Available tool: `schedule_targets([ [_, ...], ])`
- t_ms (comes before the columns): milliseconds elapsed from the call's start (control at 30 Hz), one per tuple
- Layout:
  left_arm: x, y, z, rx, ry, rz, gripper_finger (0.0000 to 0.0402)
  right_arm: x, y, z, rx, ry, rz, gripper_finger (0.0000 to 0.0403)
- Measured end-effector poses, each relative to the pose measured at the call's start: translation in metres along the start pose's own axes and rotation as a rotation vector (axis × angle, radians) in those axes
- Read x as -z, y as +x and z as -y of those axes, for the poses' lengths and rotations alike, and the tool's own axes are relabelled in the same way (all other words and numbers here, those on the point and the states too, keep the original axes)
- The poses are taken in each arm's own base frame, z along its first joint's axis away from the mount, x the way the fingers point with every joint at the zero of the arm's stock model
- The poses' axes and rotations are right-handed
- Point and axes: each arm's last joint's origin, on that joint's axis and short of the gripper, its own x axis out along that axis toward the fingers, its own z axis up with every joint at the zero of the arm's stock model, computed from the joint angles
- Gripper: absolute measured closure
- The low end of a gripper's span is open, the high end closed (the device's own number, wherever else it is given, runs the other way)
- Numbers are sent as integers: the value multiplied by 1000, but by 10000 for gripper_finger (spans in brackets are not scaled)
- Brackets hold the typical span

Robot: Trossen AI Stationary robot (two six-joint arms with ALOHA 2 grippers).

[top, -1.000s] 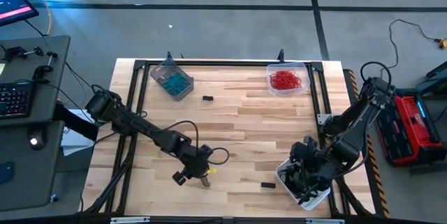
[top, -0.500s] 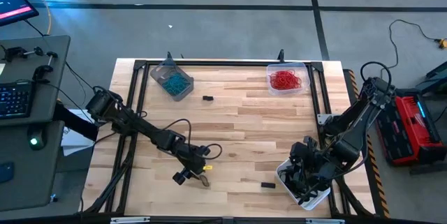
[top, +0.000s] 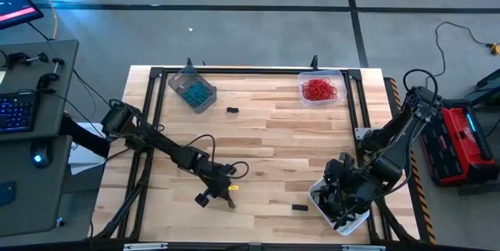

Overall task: Sort rubber bands into baskets
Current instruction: Put the black rubber band into the white bin

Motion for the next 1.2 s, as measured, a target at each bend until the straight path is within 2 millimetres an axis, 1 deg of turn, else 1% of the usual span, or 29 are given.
schedule_targets([
  [67,-1,-3,-2,-7,-6,-4,371,0,0,0,0,0,0,234],
  [133,-4,-12,-3,-16,-16,3,392,0,0,0,0,-5,0,234],
  [233,-13,-30,-9,-74,-62,51,394,0,0,0,3,-38,11,234],
  [300,-19,-43,-15,-131,-96,96,397,-2,0,0,12,-55,51,234],
  [433,-31,-71,-29,-239,-214,222,399,-6,2,-3,19,-107,189,234],
  [567,-41,-89,-40,-317,-339,362,400,-14,11,-5,29,-152,327,234],
  [633,-46,-94,-43,-344,-368,440,400,-21,17,-7,29,-147,377,234],
  [767,-55,-99,-46,-383,-356,545,400,-39,31,-17,11,-151,477,234],
  [933,-63,-105,-47,-408,-287,636,401,-68,52,-31,-23,-162,590,234],
  [1033,-65,-106,-47,-410,-278,661,401,-82,60,-35,-45,-175,649,234],
  [1200,-66,-106,-46,-415,-251,658,401,-98,66,-34,-43,-203,699,234],
])
